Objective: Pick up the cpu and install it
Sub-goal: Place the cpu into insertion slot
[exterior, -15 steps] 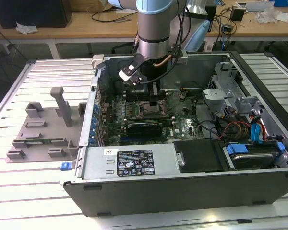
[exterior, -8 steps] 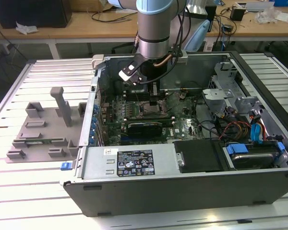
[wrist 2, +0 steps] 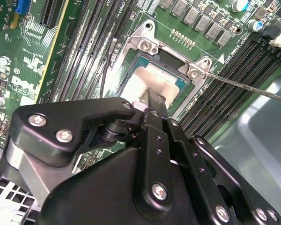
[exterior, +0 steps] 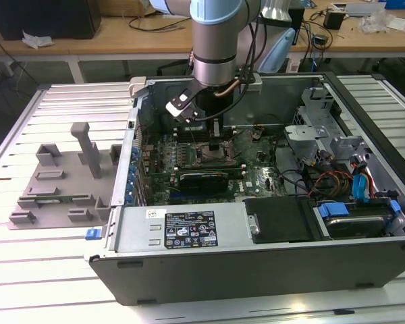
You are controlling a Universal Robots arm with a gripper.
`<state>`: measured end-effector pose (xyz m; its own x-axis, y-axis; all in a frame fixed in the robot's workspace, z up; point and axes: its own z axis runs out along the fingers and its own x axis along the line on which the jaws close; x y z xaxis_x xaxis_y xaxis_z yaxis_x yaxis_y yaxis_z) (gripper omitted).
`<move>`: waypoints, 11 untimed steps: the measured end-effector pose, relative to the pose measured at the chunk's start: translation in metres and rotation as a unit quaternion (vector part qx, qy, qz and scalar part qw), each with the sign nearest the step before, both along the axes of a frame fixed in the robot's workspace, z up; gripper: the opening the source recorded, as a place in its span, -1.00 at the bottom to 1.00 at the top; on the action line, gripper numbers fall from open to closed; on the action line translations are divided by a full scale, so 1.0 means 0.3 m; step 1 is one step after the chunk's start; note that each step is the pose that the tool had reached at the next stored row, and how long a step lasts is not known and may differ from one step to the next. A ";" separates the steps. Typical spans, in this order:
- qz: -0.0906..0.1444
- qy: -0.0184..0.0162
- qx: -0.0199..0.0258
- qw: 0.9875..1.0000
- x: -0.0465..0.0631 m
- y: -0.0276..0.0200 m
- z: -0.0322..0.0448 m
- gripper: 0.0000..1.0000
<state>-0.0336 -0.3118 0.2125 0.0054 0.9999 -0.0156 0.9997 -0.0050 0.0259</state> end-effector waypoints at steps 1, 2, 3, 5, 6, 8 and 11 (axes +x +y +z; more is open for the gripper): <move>0.000 0.000 0.000 1.000 0.000 0.000 -0.003 -0.79; 0.000 0.000 0.000 1.000 0.000 0.000 -0.006 -0.79; 0.000 0.000 0.000 1.000 0.000 0.000 -0.009 -0.79; 0.000 0.000 0.000 1.000 0.000 0.000 -0.017 -0.79; 0.000 0.000 0.000 1.000 0.000 0.000 -0.021 -0.79; 0.000 0.000 0.000 1.000 0.000 0.000 -0.021 -0.79; 0.000 0.000 0.000 1.000 0.000 0.000 -0.028 -0.79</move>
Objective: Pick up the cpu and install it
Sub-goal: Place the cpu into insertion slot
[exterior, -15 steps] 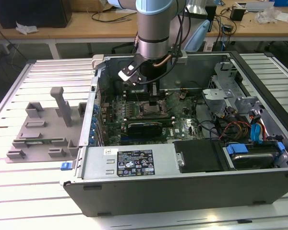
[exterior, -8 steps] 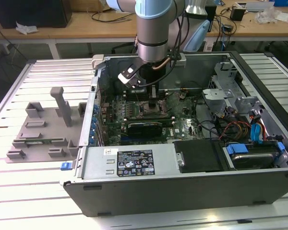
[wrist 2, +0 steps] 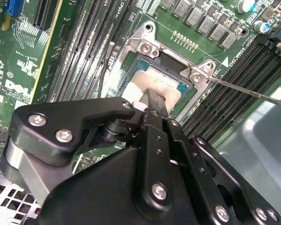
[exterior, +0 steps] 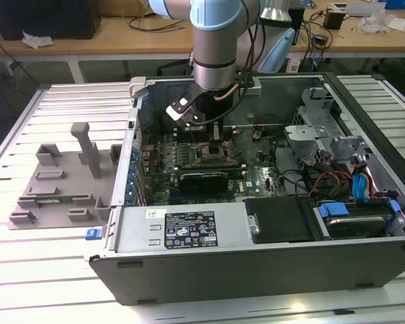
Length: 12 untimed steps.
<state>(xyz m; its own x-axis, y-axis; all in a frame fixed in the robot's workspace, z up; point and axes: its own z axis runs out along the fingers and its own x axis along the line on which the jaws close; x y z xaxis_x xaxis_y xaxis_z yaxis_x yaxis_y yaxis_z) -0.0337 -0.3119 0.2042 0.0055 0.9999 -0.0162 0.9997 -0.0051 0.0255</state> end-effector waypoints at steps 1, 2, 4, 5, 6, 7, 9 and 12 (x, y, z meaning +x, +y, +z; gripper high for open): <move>0.000 0.000 0.000 1.000 0.000 0.000 0.000 -0.79; 0.000 0.000 0.000 1.000 0.000 0.000 0.000 -0.79; 0.000 0.000 0.000 1.000 0.000 0.000 -0.001 -0.79; 0.000 0.000 0.000 1.000 0.000 0.000 -0.002 -0.79; 0.000 0.000 0.000 1.000 0.000 0.000 -0.003 -0.79; 0.000 0.000 0.000 1.000 0.000 0.000 -0.004 -0.79; 0.000 0.000 0.000 1.000 0.000 0.000 -0.004 -0.79; 0.000 0.000 0.000 1.000 0.000 0.000 -0.004 -0.79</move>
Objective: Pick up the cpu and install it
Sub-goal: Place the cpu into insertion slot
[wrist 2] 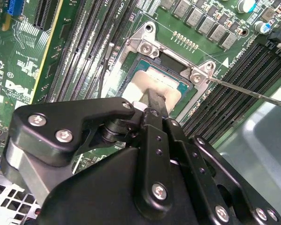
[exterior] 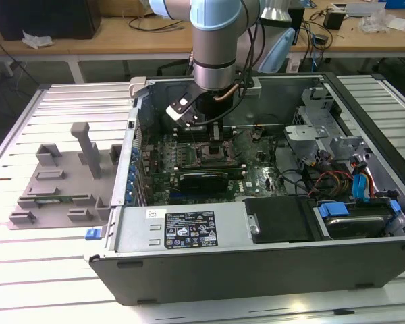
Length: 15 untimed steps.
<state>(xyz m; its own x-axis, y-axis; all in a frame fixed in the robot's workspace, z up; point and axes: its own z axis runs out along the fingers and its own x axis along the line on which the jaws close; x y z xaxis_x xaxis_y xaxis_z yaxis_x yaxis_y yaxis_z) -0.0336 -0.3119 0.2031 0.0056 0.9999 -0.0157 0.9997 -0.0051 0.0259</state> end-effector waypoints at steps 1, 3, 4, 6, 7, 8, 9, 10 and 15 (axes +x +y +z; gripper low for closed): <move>0.000 0.000 0.000 1.000 0.000 0.000 0.001 -0.79; 0.000 0.000 0.000 1.000 0.000 0.000 0.023 -0.79; 0.000 0.000 0.000 1.000 0.000 0.000 0.034 -0.79; 0.000 0.000 0.000 1.000 0.000 0.000 0.058 -0.79; 0.000 0.000 0.000 1.000 0.000 0.000 0.080 -0.79; 0.000 0.000 0.000 1.000 0.000 0.000 0.102 -0.79; 0.000 0.000 0.000 1.000 0.000 0.000 0.117 -0.79; 0.000 0.000 0.000 1.000 0.000 0.000 0.129 -0.79; 0.000 0.000 0.000 1.000 0.000 0.000 0.163 -0.79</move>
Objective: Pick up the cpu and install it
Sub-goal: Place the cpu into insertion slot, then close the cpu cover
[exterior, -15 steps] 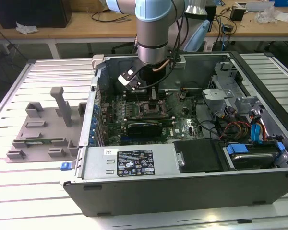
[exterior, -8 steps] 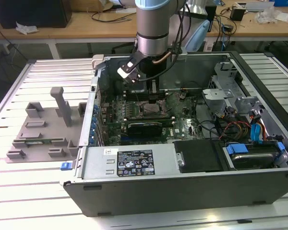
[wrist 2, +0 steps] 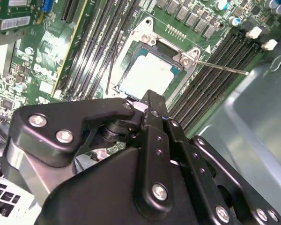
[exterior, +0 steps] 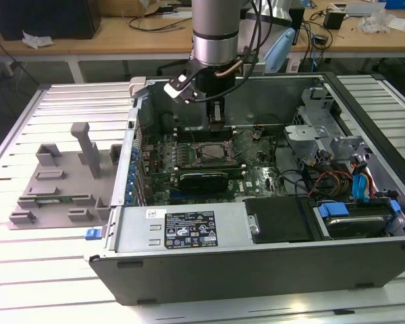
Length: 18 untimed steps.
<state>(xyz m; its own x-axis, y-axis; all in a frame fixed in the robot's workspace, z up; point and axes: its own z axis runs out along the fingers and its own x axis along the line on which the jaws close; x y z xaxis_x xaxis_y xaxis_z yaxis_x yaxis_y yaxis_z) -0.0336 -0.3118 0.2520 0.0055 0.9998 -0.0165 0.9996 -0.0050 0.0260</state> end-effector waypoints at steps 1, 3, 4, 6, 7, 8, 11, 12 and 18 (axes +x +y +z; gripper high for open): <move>0.000 0.000 0.000 1.000 0.000 0.000 0.000 -0.79; 0.000 0.000 0.000 1.000 0.000 0.000 0.000 -0.79; 0.000 0.000 0.000 1.000 0.000 0.000 0.001 -0.79; 0.000 0.000 0.000 1.000 0.000 0.000 0.001 -0.79; 0.000 0.000 0.000 1.000 0.000 0.000 0.001 -0.79; 0.000 0.000 0.000 1.000 0.000 0.000 0.001 -0.79; 0.000 0.000 0.000 1.000 0.000 0.000 0.002 -0.79; 0.000 0.000 0.000 1.000 0.000 0.000 0.002 -0.79; 0.000 0.000 0.000 1.000 0.000 0.000 0.005 -0.79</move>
